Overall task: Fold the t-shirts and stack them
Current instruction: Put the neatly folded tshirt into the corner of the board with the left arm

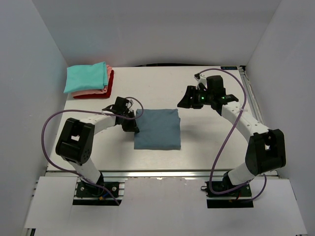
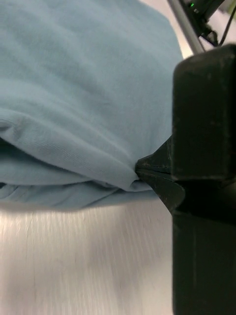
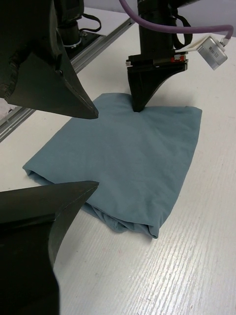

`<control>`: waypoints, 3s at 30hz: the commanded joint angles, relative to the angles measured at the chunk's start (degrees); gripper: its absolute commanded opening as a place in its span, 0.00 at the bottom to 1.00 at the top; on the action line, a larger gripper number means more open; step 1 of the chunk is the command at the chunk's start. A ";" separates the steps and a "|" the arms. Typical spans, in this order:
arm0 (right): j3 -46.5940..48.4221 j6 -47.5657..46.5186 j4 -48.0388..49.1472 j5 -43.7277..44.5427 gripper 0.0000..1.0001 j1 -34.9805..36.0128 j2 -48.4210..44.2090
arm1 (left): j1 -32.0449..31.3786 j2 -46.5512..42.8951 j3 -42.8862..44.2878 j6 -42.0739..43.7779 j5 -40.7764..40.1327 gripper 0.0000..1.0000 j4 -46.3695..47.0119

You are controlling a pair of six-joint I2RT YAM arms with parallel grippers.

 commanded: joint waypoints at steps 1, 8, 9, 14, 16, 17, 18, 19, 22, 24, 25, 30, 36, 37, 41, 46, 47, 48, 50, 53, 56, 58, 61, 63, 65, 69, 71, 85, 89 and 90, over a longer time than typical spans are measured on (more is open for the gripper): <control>0.80 0.09 0.95 -1.08 0.60 -0.16 -0.30 | 0.11 -1.19 1.48 2.16 -7.05 0.05 -3.68; 0.45 0.27 1.13 -1.52 0.60 -0.16 -0.83 | 0.19 -3.48 3.59 1.11 -16.34 0.09 -4.91; 0.45 0.18 1.13 -1.43 0.60 -0.16 -0.91 | 0.19 -3.65 3.85 0.93 -17.67 0.09 -5.43; 0.10 0.09 0.95 -1.43 0.60 -0.16 -1.09 | 0.28 -8.56 4.91 0.23 -22.09 0.38 -5.53; -0.17 -0.08 1.12 -1.52 0.60 -0.16 -1.09 | 0.37 -9.45 5.08 0.32 -20.07 0.47 -4.82; -0.26 -0.08 1.21 -1.70 0.60 -0.16 -0.83 | 0.37 -9.28 4.99 0.49 -16.32 0.58 -4.04; -0.34 0.00 1.39 -1.87 0.60 -0.16 -0.83 | 0.46 -8.93 4.82 0.58 -14.89 0.64 -3.60; -0.34 0.18 1.56 -2.05 0.60 -0.16 -0.65 | 0.46 -8.49 4.12 0.41 -12.26 0.69 -3.24; 0.01 0.27 1.57 -2.58 0.60 -0.16 -0.30 | 0.54 -7.26 2.36 -0.12 -8.29 0.76 -0.61; 0.01 0.18 1.74 -2.40 0.60 -0.16 -0.39 | 0.46 -5.95 0.95 -0.39 -6.88 0.76 0.54; 0.18 0.18 1.74 -2.49 0.60 -0.16 -0.21 | 0.46 -5.42 0.78 -0.21 -7.22 0.76 0.45; 0.18 0.18 2.27 -3.10 0.59 -0.16 0.31 | 0.55 -2.43 0.77 0.84 -9.42 0.76 -0.51; -0.34 0.27 2.79 -3.54 0.59 -0.16 0.76 | -0.15 0.56 1.12 0.85 -9.86 0.76 -0.51; -0.43 0.44 2.97 -3.54 0.59 -0.16 0.67 | -0.51 1.00 1.39 0.84 -10.21 0.76 -0.95; -0.35 0.36 2.97 -3.28 0.59 -0.16 0.58 | -3.31 3.90 3.49 1.54 -14.86 0.73 -4.99; -0.17 0.09 2.97 -3.19 0.59 -0.24 0.49 | -6.22 6.45 5.78 1.55 -22.60 0.70 -10.52; -0.17 0.09 2.97 -3.19 0.59 -0.16 0.49 | -6.92 7.24 5.87 1.29 -24.78 0.70 -11.14; -0.17 0.09 2.97 -3.28 0.59 -0.16 0.49 | -7.27 7.59 5.96 0.85 -25.85 0.69 -11.76; -0.17 0.01 3.06 -3.45 0.59 -0.07 0.58 | -8.41 8.56 6.05 0.32 -28.75 0.66 -13.08; -0.26 -0.26 3.23 -3.72 0.59 -0.16 0.58 | -9.99 10.49 6.05 -1.08 -32.18 0.56 -15.01; -0.26 -0.35 3.41 -3.81 0.59 -0.16 0.58 | -10.70 12.59 4.65 -2.14 -30.53 0.47 -13.61; -0.26 -0.52 3.50 -3.89 0.59 -0.16 0.49 | -11.14 13.22 3.77 -3.11 -29.64 0.46 -12.30; -0.26 -0.87 3.50 -3.72 0.59 -0.16 0.32 | -11.49 13.92 2.10 -4.25 -27.97 0.46 -10.71; -0.26 -0.96 3.50 -3.72 0.59 -0.16 0.32 | -11.41 14.01 1.22 -4.69 -26.92 0.47 -10.01; 0.01 -0.96 3.50 -3.81 0.58 -0.16 0.40 | -11.41 14.01 0.60 -4.78 -25.69 0.47 -9.31; 0.18 -1.23 3.41 -3.72 0.58 -0.16 0.58 | -11.41 13.22 -2.56 -5.13 -17.87 0.26 -4.74; 0.36 -1.23 3.32 -3.81 0.58 -0.24 0.49 | -11.41 13.31 -3.70 -5.22 -16.46 0.10 -3.42; 3.26 -0.88 1.74 -4.60 0.58 -0.24 -0.30 | -9.48 6.98 13.23 0.22 -42.10 0.00 -20.10; 4.31 -0.35 1.21 -5.04 0.58 -0.24 -1.00 | -7.54 9.17 24.21 3.56 -50.20 0.00 -23.98; 4.58 -0.26 1.13 -4.78 0.58 -0.24 -1.09 | -6.93 9.87 25.81 3.92 -52.38 0.00 -25.37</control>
